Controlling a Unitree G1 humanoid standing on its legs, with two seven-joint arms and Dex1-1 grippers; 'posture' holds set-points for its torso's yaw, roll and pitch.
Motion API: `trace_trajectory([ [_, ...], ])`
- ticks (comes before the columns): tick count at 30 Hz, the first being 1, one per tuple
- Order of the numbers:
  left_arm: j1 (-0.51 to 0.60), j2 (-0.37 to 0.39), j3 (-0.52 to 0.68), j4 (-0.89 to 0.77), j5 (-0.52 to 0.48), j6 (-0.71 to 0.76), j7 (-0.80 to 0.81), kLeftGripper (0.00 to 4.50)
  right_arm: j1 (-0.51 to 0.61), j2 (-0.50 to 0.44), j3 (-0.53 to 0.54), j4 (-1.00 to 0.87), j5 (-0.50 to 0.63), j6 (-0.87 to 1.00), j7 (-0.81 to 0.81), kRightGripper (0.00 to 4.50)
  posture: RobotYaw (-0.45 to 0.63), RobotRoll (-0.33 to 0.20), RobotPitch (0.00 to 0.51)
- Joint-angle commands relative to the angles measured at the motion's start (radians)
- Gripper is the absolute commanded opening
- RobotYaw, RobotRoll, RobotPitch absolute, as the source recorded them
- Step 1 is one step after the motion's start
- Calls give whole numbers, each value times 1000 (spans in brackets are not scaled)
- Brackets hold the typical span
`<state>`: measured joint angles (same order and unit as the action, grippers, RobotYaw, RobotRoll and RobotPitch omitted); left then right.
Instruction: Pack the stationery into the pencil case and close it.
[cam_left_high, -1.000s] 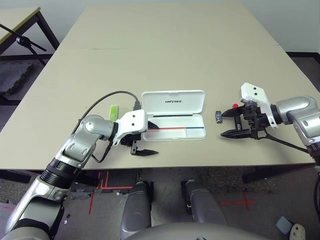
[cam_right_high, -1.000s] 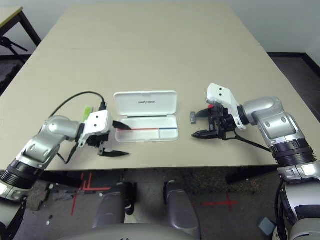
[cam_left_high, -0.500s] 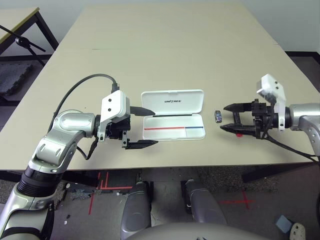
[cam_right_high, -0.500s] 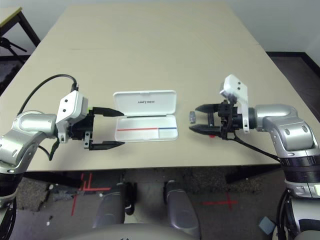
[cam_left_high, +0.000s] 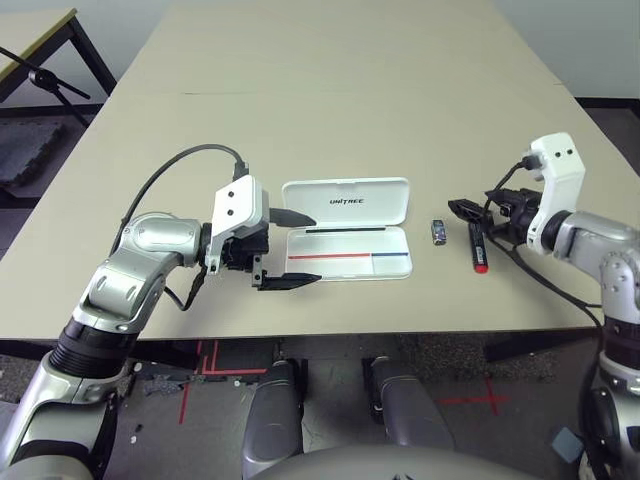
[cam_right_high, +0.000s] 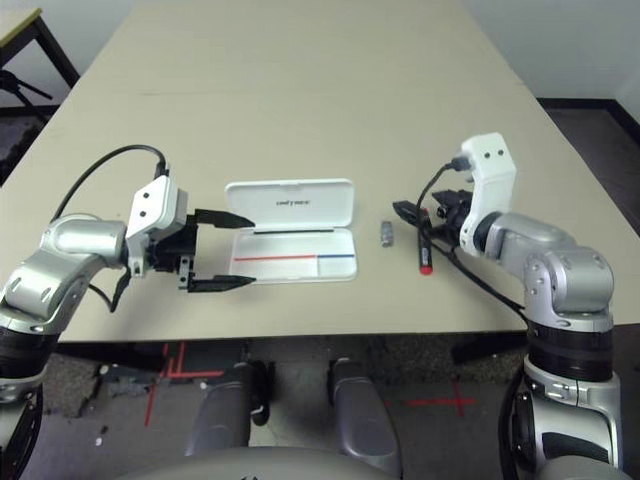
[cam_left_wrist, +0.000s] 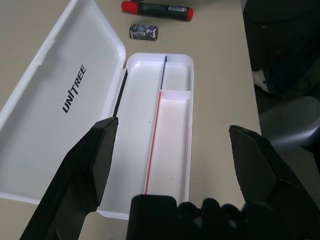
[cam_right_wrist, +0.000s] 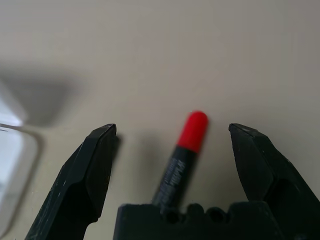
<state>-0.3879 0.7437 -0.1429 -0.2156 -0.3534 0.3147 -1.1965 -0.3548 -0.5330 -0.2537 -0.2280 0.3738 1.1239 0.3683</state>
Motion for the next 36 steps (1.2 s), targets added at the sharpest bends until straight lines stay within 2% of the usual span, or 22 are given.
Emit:
trace_trajectory([
  [1,-15,-7,-25,11,11,-11,-14,4491,31,-2,3,2,-2,33,-15,4500,-201,0,161],
  [6,-18,-9,-29,5,11,-6,-11,4491,65,14,42,40,-4,11,-7,4500,-189,0,160],
  [15,-9,-1,-26,-10,18,1,-2,4491,48,34,81,99,-15,-12,-9,4500,-167,0,159],
  [18,-5,2,-25,-16,19,3,0,4500,43,19,75,112,-23,-6,-11,3943,-165,0,159],
  [27,-8,14,-21,-14,18,5,-6,4500,6,-84,56,142,-23,9,39,611,-169,0,161],
  [33,-6,28,-17,-10,19,-2,-1,4500,-37,-203,108,138,-13,-32,151,513,-155,0,155],
  [36,1,33,-12,-15,20,-1,4,4500,-52,-278,163,144,-26,-125,255,513,-145,0,152],
])
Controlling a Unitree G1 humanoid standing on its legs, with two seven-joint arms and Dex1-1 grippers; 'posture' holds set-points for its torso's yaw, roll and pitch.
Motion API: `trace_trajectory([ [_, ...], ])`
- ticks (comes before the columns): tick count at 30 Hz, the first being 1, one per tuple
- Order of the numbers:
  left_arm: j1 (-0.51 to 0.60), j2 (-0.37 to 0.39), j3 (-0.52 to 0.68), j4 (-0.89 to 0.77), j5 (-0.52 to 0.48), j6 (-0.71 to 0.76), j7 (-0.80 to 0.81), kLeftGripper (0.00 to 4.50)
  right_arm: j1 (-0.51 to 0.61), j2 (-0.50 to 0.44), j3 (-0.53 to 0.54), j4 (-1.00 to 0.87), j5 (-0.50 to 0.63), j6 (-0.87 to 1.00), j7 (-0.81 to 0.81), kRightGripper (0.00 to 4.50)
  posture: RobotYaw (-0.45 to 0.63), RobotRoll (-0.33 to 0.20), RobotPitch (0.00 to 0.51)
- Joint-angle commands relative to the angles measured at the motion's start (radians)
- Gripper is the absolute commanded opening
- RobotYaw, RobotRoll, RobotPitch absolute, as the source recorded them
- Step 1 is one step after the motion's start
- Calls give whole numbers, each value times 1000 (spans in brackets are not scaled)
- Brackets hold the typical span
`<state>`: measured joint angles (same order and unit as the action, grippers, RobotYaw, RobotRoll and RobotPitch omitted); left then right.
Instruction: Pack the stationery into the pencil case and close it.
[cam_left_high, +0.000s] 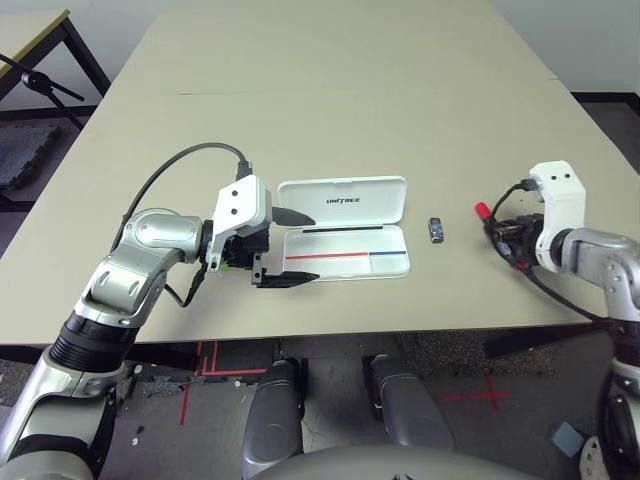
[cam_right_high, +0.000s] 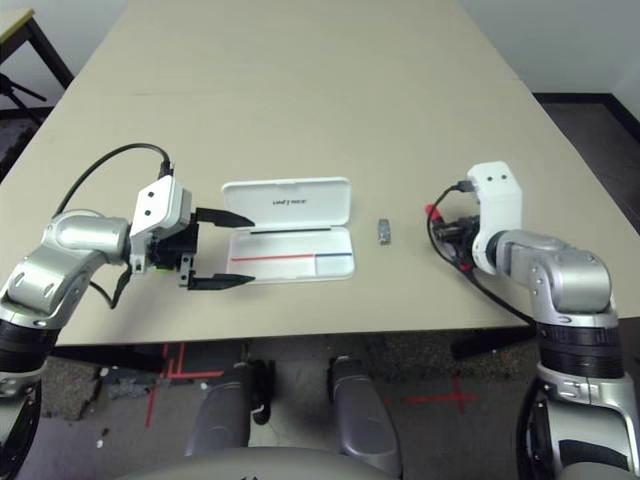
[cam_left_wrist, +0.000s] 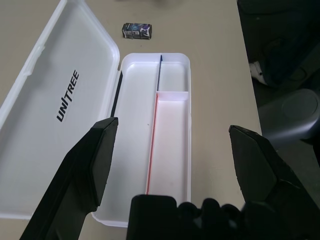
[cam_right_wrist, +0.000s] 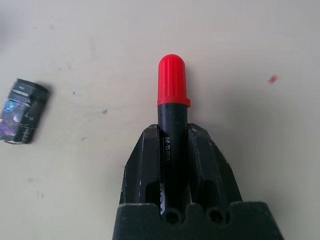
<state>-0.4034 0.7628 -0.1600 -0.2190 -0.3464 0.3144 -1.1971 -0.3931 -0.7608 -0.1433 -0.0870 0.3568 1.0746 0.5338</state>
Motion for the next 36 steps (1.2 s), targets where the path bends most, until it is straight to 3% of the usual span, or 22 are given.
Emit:
trace_trajectory([
  [1,19,16,7,-13,14,-1,6,4500,-18,-74,71,6,-13,-111,128,513,-145,0,152],
  [8,36,33,16,-23,16,1,17,4500,-85,-214,212,5,-58,-334,398,513,-126,0,149],
  [15,68,68,23,-35,35,-7,31,4500,-134,-261,310,-21,-100,-456,591,513,-85,0,146],
  [21,87,76,40,-56,29,3,43,4500,-231,-231,374,-37,-122,-484,686,513,-63,0,145],
  [36,114,59,30,-70,53,-2,99,4500,-404,-23,536,-57,-208,-548,749,513,-26,0,142],
])
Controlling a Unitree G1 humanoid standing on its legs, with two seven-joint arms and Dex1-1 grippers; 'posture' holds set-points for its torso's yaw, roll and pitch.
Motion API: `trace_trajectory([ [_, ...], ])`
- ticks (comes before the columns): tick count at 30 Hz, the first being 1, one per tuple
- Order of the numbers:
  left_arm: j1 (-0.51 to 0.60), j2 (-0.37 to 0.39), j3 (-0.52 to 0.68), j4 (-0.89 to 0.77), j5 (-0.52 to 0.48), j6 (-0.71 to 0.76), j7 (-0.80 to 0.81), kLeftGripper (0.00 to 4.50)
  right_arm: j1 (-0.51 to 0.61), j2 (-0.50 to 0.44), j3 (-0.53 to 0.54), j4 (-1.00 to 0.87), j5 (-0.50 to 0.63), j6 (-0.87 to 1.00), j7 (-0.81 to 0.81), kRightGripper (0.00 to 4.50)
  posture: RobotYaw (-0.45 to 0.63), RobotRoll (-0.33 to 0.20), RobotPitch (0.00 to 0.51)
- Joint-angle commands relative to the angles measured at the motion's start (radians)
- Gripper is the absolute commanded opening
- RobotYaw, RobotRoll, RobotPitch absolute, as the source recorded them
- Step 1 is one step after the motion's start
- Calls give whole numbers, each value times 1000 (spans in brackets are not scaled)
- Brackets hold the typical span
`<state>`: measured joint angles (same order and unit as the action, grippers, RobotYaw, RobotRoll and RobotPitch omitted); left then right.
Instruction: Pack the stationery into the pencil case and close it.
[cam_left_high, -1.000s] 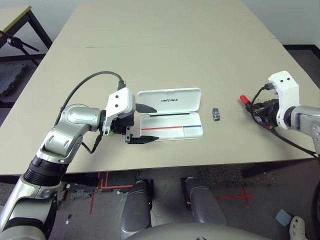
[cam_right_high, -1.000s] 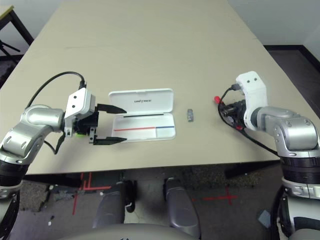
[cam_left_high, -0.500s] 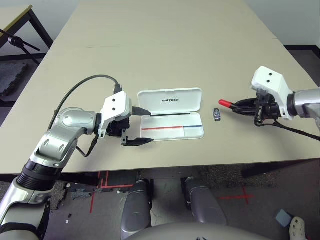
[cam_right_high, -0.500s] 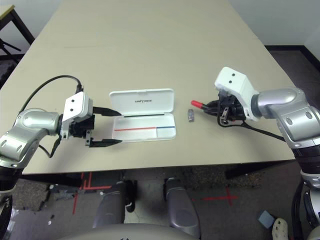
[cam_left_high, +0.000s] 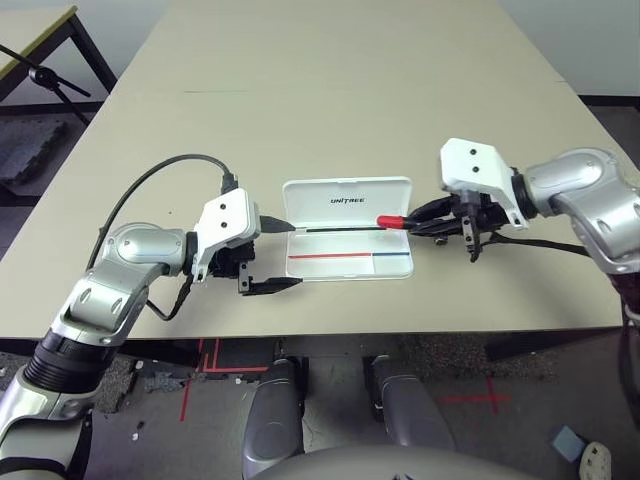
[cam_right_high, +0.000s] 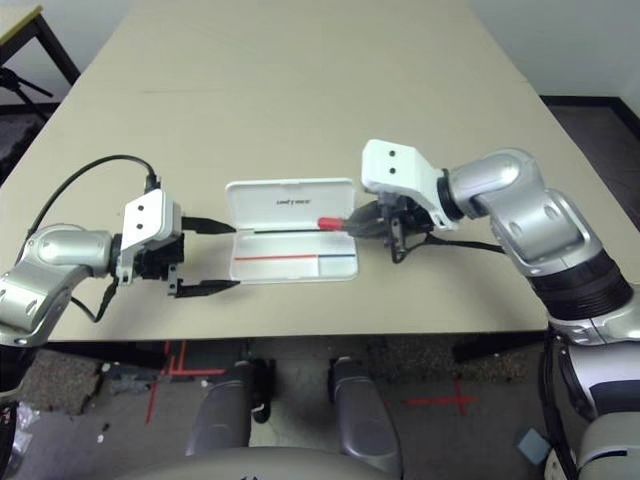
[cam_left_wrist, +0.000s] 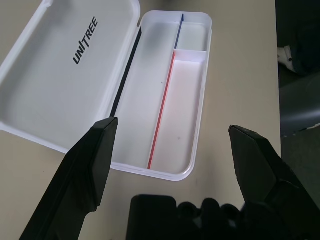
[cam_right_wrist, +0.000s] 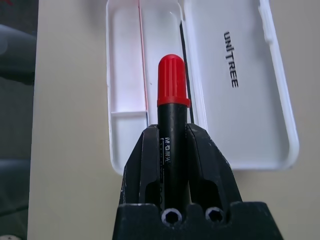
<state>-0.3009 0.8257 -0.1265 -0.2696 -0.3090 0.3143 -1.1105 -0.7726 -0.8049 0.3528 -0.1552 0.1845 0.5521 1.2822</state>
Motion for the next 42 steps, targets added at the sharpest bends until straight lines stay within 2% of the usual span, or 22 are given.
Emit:
trace_trajectory([
  [1,13,-4,-4,-20,17,-2,15,4500,-35,34,50,21,-52,-33,-6,513,-24,0,142],
  [7,22,-4,-4,-28,21,1,30,4500,-86,117,91,50,-96,-42,-14,513,-14,0,141],
  [18,31,3,5,-29,29,-5,46,4500,-66,237,167,57,-179,-18,-73,513,-5,0,147],
  [31,30,13,5,-43,29,5,50,4500,-18,282,213,144,-254,-63,-100,513,-3,0,151],
  [39,27,12,4,-41,33,6,52,4500,-7,318,207,230,-293,-156,-146,513,-2,0,152],
  [42,30,14,8,-41,32,6,52,4500,-9,330,183,251,-282,-200,-156,1577,1,0,152],
])
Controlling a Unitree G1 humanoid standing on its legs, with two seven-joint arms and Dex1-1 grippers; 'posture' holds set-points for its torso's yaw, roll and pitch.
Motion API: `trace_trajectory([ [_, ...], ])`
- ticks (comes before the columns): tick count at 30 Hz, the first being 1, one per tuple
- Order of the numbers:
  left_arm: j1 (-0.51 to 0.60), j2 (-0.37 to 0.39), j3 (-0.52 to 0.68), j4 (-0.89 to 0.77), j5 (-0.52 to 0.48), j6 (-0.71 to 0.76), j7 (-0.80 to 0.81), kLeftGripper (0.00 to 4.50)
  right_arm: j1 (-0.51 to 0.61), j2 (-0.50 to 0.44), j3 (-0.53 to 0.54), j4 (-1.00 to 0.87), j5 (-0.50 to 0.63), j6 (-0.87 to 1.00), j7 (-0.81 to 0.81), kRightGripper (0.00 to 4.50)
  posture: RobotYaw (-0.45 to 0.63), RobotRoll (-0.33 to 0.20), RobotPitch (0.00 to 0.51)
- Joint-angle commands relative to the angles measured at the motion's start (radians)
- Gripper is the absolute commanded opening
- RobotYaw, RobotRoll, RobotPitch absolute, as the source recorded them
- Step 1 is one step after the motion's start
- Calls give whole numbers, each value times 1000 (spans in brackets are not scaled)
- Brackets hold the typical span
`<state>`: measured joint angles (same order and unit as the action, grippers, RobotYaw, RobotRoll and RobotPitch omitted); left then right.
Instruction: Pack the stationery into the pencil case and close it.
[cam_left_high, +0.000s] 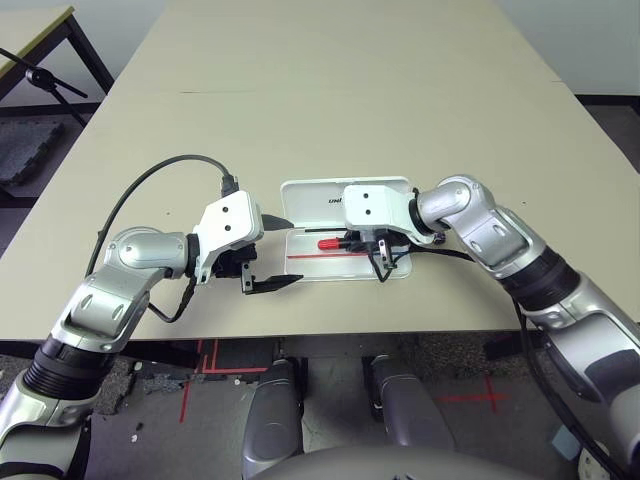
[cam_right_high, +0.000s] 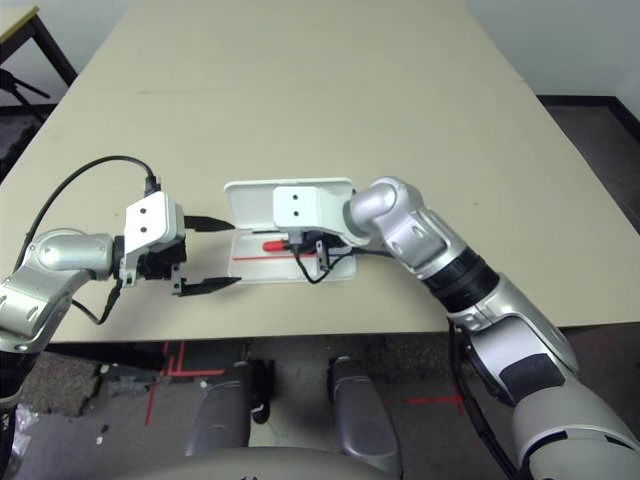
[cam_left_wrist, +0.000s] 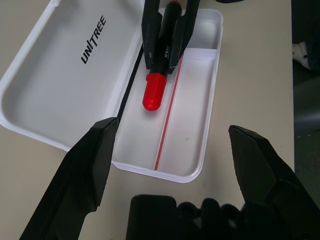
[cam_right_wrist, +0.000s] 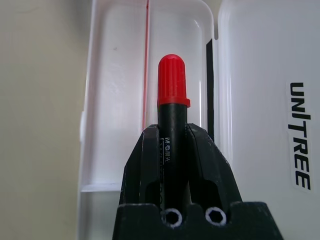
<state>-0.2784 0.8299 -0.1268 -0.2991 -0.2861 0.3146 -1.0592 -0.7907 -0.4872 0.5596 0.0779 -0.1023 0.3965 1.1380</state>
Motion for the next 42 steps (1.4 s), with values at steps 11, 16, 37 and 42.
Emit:
trace_trajectory([
  [11,17,15,35,-3,4,19,14,4500,17,-133,-185,-87,252,177,218,4459,7,0,154],
  [16,35,4,74,-8,-8,41,50,4500,29,-252,-291,-75,369,170,327,4459,9,0,156],
  [37,-131,-177,268,46,-42,815,547,4500,79,-326,-399,-49,451,108,334,4459,-14,0,170],
  [42,-173,-218,272,95,-1,944,677,4500,94,-339,-399,-60,454,109,330,4459,-23,0,176],
])
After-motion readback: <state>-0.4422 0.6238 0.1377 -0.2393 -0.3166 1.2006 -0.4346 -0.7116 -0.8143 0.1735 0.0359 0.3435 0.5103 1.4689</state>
